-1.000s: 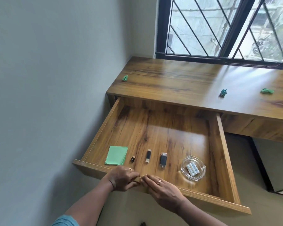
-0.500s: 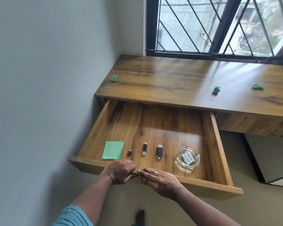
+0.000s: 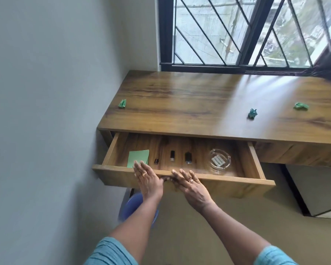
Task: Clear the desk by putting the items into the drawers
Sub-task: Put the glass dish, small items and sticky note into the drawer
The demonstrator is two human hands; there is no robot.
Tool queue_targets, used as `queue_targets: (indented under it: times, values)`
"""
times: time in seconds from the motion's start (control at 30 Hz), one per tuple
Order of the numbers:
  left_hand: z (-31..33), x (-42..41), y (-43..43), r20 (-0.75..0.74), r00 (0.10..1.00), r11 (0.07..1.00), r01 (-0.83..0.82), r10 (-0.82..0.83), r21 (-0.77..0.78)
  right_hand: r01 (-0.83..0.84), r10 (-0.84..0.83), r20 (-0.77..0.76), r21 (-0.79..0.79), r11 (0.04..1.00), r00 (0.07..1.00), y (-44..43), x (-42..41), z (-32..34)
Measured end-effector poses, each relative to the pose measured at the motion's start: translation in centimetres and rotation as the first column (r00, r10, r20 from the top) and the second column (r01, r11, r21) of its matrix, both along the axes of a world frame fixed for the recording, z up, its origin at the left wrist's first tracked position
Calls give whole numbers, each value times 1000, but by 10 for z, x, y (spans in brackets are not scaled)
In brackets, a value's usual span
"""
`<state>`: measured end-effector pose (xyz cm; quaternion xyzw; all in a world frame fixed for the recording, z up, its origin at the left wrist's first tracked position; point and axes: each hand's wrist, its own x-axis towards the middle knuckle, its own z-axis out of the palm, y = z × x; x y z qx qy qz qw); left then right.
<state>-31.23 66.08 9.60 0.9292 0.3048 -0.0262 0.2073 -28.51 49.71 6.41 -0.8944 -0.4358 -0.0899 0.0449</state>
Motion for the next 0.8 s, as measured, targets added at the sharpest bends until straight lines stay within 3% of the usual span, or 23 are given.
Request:
queue_targets:
  times: [0.17, 0.3, 0.57, 0.67, 0.8]
  values:
    - [-20, 44, 0, -10, 956, 912, -283, 293, -297, 105, -108, -57, -60, 993, 992, -2, 23, -25]
    - [-12, 60, -6, 6, 911, 778, -350, 413, -522, 175, -176, -21, -51, 983, 984, 9, 41, -30]
    - [-12, 97, -1, 23, 922, 782, -315, 387, -538, 242, -239, -184, -4, 970, 954, 18, 66, -37]
    - [-15, 116, 2, 31, 918, 774, -314, 394, -550, 219, -224, -83, -67, 973, 971, 12, 88, -27]
    - [-16, 140, 6, 48, 917, 763, -299, 396, -573, 211, -231, -114, -159, 964, 966, 15, 112, -26]
